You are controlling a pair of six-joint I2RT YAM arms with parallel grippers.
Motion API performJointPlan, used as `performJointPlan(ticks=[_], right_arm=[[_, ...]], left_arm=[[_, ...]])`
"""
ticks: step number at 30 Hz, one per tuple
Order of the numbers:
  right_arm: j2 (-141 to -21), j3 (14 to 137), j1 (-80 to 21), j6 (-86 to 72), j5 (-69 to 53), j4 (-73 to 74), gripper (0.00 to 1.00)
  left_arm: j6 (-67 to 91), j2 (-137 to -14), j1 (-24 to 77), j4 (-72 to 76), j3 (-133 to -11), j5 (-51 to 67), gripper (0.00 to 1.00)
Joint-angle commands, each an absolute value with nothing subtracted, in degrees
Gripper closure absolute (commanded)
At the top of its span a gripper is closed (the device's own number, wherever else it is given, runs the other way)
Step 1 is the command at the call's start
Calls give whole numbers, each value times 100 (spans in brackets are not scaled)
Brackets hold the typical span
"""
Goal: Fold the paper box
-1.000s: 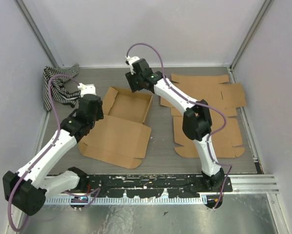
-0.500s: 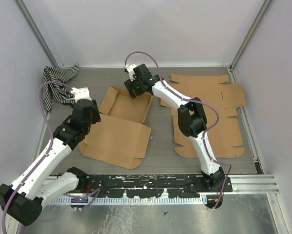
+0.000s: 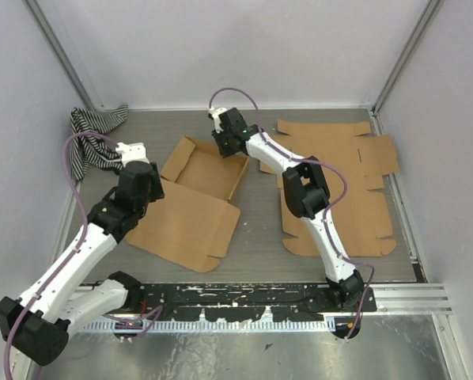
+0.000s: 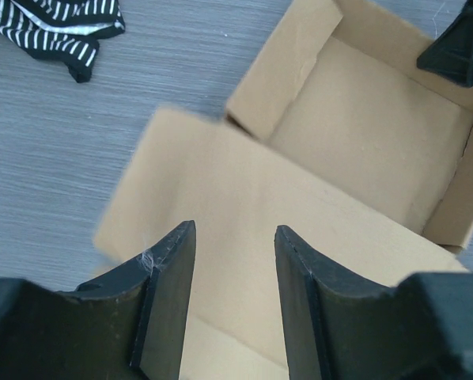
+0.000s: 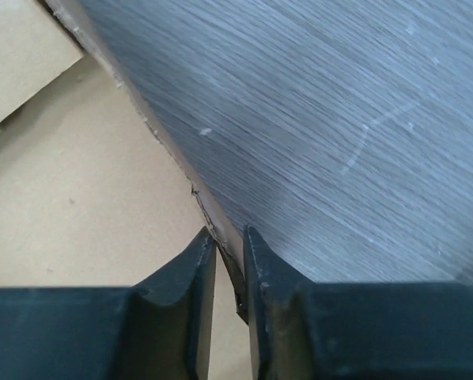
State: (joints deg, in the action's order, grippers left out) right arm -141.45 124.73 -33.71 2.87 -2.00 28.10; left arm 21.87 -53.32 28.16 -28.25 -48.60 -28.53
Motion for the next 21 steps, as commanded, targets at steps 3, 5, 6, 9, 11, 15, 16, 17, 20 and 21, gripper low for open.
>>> performJointPlan(ticks=[3,5,6,9,11,15,16,17,20,21], right_arm=[[-12890,11372,-2592,-1024,156,2487,88],[-12482,10862,-2404,-1213,145,2487,90],[-12313,10628,-2353,-1284,134,2494,91],[-11951,10140,-2365,-1371,-10,2723,91],[-11738,9861,-2491,-1494,-32,2782,92],[-11374,9529,-2879,-1602,46,2854,93],[-11318,9493,-2987,-1641,-5,2903,93],[-11274,9478,-3086,-1687,-23,2975,93],[-11153,9329,-3397,-2080,-243,3139,87],[-11073,9182,-3518,-2222,-415,3117,83]], left_arm=[[2305,-5519,2806,-2718,-4908,-2611,49],[2307,-5600,2804,-2688,-4945,-2581,49],[2303,-5642,2804,-2664,-4967,-2564,49],[2307,-5745,2803,-2567,-4987,-2528,49],[2303,-5817,2800,-2536,-5028,-2511,49],[2315,-5899,2804,-2535,-5061,-2483,49],[2343,-5917,2804,-2570,-5070,-2496,49],[2384,-5926,2798,-2600,-5068,-2508,49],[2489,-5934,2801,-2637,-5045,-2522,49],[2507,-5939,2801,-2641,-5044,-2541,49]])
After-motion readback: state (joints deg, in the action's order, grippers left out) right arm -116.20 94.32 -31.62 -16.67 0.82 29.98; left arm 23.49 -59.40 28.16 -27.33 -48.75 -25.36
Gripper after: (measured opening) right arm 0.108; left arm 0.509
